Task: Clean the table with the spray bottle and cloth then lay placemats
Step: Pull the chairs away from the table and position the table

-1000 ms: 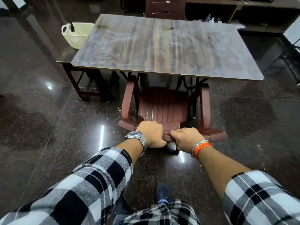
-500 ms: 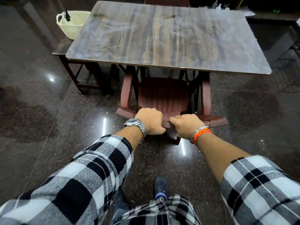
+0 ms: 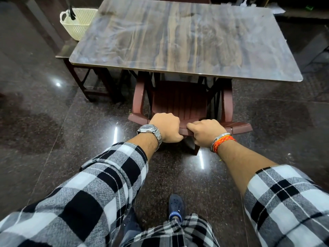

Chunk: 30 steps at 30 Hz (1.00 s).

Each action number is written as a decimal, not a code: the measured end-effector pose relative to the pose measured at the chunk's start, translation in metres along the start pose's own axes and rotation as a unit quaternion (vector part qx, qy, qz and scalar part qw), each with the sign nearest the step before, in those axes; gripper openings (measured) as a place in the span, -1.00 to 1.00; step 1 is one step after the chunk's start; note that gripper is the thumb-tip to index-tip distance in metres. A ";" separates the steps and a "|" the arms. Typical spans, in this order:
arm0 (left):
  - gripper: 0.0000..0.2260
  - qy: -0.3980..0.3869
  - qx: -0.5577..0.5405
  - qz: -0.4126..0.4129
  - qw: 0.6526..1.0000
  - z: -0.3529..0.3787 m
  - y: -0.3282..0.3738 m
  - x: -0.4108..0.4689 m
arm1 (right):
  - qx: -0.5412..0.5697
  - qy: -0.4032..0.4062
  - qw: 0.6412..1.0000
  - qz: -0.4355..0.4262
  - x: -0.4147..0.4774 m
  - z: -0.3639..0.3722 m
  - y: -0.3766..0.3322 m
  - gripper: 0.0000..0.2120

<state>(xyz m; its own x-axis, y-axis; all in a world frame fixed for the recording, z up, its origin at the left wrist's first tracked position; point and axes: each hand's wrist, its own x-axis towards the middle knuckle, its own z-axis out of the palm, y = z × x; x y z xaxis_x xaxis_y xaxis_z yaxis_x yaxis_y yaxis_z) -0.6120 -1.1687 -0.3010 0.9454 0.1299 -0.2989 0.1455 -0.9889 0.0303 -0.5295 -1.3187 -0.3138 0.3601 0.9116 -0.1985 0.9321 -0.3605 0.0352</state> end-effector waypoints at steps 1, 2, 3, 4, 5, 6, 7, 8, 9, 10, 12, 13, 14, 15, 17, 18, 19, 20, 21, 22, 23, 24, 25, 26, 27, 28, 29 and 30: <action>-0.66 -0.004 -0.003 -0.002 1.000 0.000 0.000 0.000 | 0.001 -0.003 1.000 -0.002 0.001 0.001 0.000 -0.81; -0.67 -0.009 -0.004 -0.004 1.000 0.001 0.000 -0.001 | 0.003 -0.007 1.000 -0.003 0.001 0.001 0.000 -0.80; -0.67 -0.012 -0.007 -0.007 1.000 0.001 0.000 -0.001 | 0.005 -0.011 1.000 -0.002 0.001 0.002 0.000 -0.80; -0.67 -0.013 -0.010 -0.009 1.000 0.001 0.000 -0.002 | 0.009 -0.010 1.000 -0.002 0.001 0.001 -0.001 -0.78; -0.67 -0.015 -0.014 -0.011 1.000 0.002 0.000 -0.003 | 0.011 -0.005 1.000 -0.001 0.000 0.001 -0.001 -0.75; -0.66 -0.021 -0.018 -0.011 1.000 0.002 0.000 -0.004 | 0.013 0.003 1.000 -0.001 -0.001 0.002 -0.001 -0.71; -0.65 -0.030 -0.025 -0.009 0.999 0.001 -0.001 -0.004 | 0.018 0.010 1.000 -0.001 -0.002 0.002 -0.001 -0.66; -0.64 -0.044 -0.034 -0.005 0.998 0.001 -0.003 -0.005 | 0.031 0.013 0.999 -0.002 -0.002 0.001 0.000 -0.60; -0.64 -0.059 -0.045 0.002 0.997 0.000 -0.007 -0.007 | 0.047 0.003 0.999 0.003 -0.001 -0.001 0.001 -0.55; -0.64 -0.071 -0.055 0.013 0.996 -0.001 -0.012 -0.010 | 0.067 -0.023 0.997 0.016 0.002 -0.005 0.001 -0.50; -0.61 -0.076 -0.054 0.038 0.995 -0.004 -0.030 -0.017 | 0.107 -0.123 0.985 0.064 0.017 -0.021 -0.002 -0.44; -0.55 -0.074 -0.046 0.044 0.995 -0.005 -0.041 -0.020 | 0.125 -0.184 0.971 0.092 0.027 -0.030 -0.004 -0.40; -0.49 -0.071 -0.038 0.044 0.996 -0.006 -0.055 -0.024 | 0.148 -0.242 0.951 0.118 0.039 -0.039 -0.009 -0.34; -0.44 -0.070 -0.029 0.041 0.996 -0.007 -0.071 -0.028 | 0.179 -0.295 0.927 0.145 0.052 -0.048 -0.015 -0.30; -0.43 -0.064 0.000 0.037 0.997 -0.010 -0.109 -0.034 | 0.241 -0.367 0.881 0.175 0.080 -0.062 -0.030 -0.34; -0.46 -0.061 0.014 0.033 0.997 -0.010 -0.127 -0.036 | 0.264 -0.380 0.869 0.178 0.094 -0.068 -0.039 -0.44; -0.48 -0.056 0.022 0.027 0.998 -0.011 -0.150 -0.038 | 0.272 -0.373 0.870 0.173 0.112 -0.074 -0.050 -0.52; -0.47 -0.056 0.032 0.019 0.998 -0.011 -0.174 -0.040 | 0.272 -0.348 0.882 0.163 0.132 -0.079 -0.062 -0.58; -0.45 -0.062 0.042 0.008 0.997 -0.009 -0.200 -0.042 | 0.271 -0.312 0.897 0.154 0.154 -0.084 -0.077 -0.62; -0.45 -0.066 0.049 -0.004 0.997 -0.008 -0.227 -0.045 | 0.283 -0.276 0.907 0.143 0.177 -0.087 -0.094 -0.66; -0.50 -0.069 0.051 -0.015 0.996 -0.005 -0.251 -0.047 | 0.308 -0.255 0.905 0.140 0.200 -0.088 -0.109 -0.73; -0.56 -0.068 0.051 -0.024 0.996 -0.003 -0.282 -0.050 | 0.345 -0.244 0.896 0.139 0.229 -0.090 -0.127 -0.78; -0.60 -0.064 0.048 -0.036 0.996 0.000 -0.313 -0.052 | 0.367 -0.233 0.889 0.143 0.258 -0.092 -0.144 -0.82; -0.60 -0.056 0.039 -0.052 0.996 0.001 -0.345 -0.055 | 0.369 -0.219 0.893 0.140 0.289 -0.094 -0.161 -0.85; -0.59 -0.045 0.026 -0.070 0.996 -0.001 -0.378 -0.058 | 0.343 -0.201 0.909 0.128 0.319 -0.098 -0.177 -0.85; -0.57 -0.035 0.012 -0.082 0.996 -0.004 -0.404 -0.061 | 0.304 -0.174 0.929 0.116 0.342 -0.103 -0.190 -0.80; -0.55 -0.027 -0.002 -0.089 0.996 -0.010 -0.433 -0.064 | 0.274 -0.142 0.944 0.113 0.366 -0.109 -0.206 -0.75; -0.54 -0.020 -0.010 -0.098 0.995 -0.015 -0.460 -0.067 | 0.268 -0.114 0.950 0.113 0.388 -0.116 -0.220 -0.71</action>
<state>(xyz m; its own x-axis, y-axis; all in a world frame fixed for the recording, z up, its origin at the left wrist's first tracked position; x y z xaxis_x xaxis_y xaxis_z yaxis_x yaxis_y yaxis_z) -0.7380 -0.7212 -0.2810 0.8860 0.3174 -0.3382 0.3323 -0.9431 -0.0143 -0.5905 -0.8630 -0.2843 0.4737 0.7539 -0.4552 0.6559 -0.6469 -0.3889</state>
